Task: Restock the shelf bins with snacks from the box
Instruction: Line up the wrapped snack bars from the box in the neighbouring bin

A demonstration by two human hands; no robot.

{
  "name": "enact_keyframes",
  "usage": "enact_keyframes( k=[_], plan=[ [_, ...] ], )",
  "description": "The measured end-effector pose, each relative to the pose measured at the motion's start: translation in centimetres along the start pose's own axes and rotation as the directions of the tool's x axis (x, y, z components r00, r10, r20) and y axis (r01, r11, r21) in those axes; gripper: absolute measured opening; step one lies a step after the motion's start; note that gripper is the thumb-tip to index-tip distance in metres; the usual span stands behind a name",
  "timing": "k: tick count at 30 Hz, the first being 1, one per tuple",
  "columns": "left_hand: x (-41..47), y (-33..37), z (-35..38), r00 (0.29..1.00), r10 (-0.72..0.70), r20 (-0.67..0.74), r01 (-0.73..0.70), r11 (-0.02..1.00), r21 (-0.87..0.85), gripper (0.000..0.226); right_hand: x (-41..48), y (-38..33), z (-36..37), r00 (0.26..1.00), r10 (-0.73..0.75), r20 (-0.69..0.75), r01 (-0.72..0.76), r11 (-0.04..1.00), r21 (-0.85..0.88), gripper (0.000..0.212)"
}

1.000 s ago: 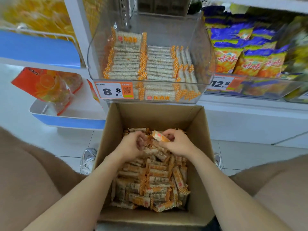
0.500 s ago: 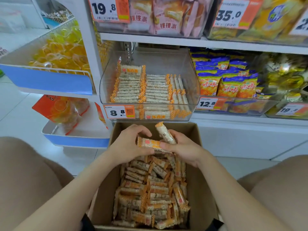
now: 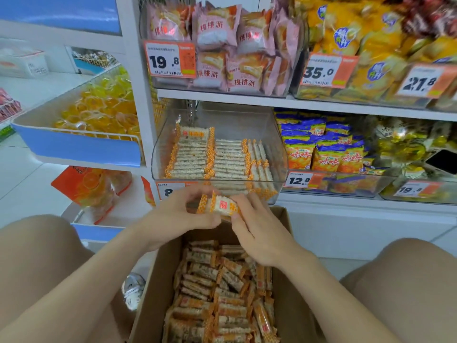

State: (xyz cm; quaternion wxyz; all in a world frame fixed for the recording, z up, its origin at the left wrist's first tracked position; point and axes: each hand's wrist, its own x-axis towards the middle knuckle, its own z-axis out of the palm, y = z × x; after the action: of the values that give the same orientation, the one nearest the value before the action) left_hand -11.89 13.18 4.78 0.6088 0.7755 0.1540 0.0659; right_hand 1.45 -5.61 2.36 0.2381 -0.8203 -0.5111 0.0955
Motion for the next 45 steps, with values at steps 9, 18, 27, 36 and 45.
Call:
enact_keyframes(
  k=[9, 18, 27, 36, 45],
  plan=[
    [1.7, 3.0, -1.6, 0.986, 0.123, -0.110, -0.124, 0.992, 0.002, 0.029, 3.3, -0.8, -3.2, 0.997, -0.063, -0.034, 0.062, 0.998, -0.021, 0.052],
    [6.9, 3.5, -5.6, 0.935, 0.235, -0.266, -0.052, 0.832, 0.553, 0.054, 11.5, 1.5, -6.7, 0.996, -0.067, -0.050, 0.056, 0.981, -0.184, 0.056],
    [19.9, 0.1, -9.3, 0.974, 0.105, -0.202, 0.135, 0.450, 0.883, 0.041, 22.0, 5.9, -4.9, 0.993, 0.106, -0.055, -0.119, 0.906, -0.406, 0.052],
    [24.3, 0.1, -9.4, 0.965, 0.050, -0.257, 0.226, 0.337, 0.914, 0.059, 26.1, 7.0, -3.5, 0.978, 0.157, -0.141, -0.190, 0.944, -0.268, 0.045],
    [25.6, 0.1, -11.0, 0.935, 0.137, -0.327, 0.265, 0.343, 0.901, 0.043, 26.2, 7.4, -4.3, 0.963, 0.171, -0.208, -0.204, 0.968, -0.149, 0.046]
  ],
)
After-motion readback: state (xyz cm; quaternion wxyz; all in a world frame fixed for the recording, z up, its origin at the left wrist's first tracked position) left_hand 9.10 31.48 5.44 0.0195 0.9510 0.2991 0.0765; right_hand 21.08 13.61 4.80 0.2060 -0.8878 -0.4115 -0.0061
